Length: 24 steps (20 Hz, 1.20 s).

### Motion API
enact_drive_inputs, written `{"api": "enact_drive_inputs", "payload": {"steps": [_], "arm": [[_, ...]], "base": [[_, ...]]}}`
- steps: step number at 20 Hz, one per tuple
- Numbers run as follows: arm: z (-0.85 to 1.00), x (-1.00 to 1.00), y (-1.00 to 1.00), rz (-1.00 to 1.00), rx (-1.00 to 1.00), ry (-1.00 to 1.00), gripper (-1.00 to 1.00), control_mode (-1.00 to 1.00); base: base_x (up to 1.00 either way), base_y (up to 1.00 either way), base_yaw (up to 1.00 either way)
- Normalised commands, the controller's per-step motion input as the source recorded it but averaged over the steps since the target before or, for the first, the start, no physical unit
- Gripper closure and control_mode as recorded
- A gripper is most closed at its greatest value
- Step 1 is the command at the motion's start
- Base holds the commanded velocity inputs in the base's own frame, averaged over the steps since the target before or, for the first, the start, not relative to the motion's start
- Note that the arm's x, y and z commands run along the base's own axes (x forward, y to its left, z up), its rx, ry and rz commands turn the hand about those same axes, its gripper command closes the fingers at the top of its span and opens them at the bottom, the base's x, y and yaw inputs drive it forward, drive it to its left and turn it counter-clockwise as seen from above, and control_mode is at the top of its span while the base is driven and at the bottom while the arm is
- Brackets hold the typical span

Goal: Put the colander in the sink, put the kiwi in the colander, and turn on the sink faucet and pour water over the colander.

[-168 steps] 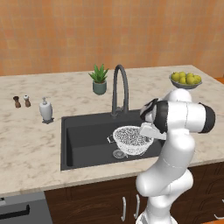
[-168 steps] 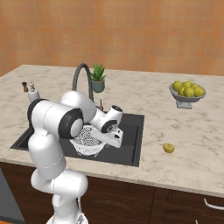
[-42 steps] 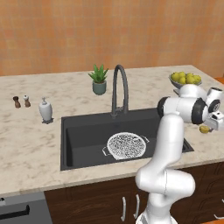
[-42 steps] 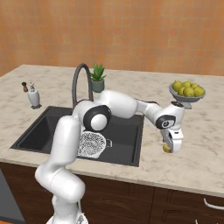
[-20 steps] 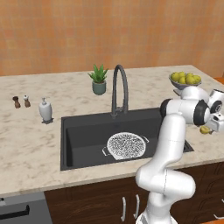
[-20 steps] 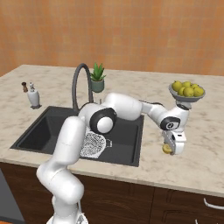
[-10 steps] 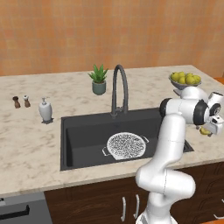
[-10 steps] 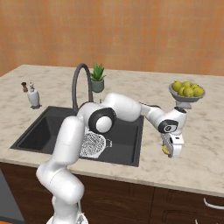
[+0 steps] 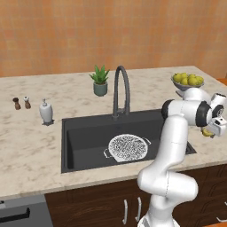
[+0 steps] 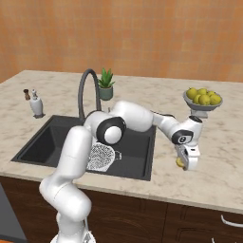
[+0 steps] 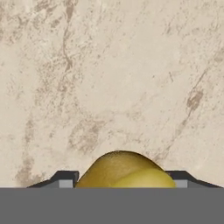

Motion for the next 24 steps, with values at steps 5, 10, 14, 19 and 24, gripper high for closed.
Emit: {"api": "enact_drive_inputs", "payload": {"steps": [5, 10, 14, 19, 24], "arm": [[0.11, -0.17, 0.02, 0.00, 0.01, 0.00, 1.00, -1.00], [0.48, -0.38, 0.50, 0.03, 0.04, 0.00, 1.00, -1.00], [0.40, -0.32, 0.82, 0.13, 0.02, 0.00, 1.00, -1.00], [0.33, -0.24, 0.95, 0.20, 0.01, 0.00, 1.00, -1.00], [0.26, -0.04, 0.98, 0.18, 0.05, 0.00, 1.00, -1.00]], "base": [[0.00, 0.00, 0.00], [0.00, 0.00, 0.00], [0.00, 0.00, 0.00], [0.00, 0.00, 0.00], [0.00, 0.00, 0.00]]}}
